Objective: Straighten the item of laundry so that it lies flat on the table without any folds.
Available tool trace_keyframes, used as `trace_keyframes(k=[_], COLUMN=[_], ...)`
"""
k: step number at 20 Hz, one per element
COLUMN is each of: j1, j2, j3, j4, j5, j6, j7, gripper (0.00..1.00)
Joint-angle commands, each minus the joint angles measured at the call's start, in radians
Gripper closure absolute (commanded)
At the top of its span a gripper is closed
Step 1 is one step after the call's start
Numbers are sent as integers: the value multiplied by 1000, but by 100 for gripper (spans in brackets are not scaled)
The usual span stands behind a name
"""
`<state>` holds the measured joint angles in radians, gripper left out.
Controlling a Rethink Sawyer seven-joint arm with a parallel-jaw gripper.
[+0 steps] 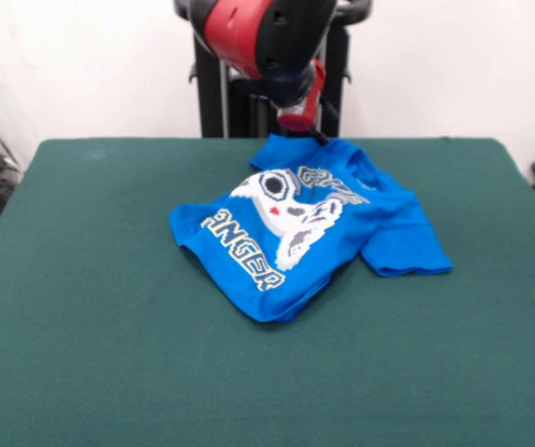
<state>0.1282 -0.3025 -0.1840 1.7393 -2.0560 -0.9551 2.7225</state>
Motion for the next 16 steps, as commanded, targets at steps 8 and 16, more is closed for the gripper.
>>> trace_keyframes(k=[8, 16], j1=[-9, -38], j2=[-14, 39], j3=[116, 76], j4=[62, 22], j5=[-25, -39], j6=[147, 288], j7=[-463, -479], gripper=[0, 0])
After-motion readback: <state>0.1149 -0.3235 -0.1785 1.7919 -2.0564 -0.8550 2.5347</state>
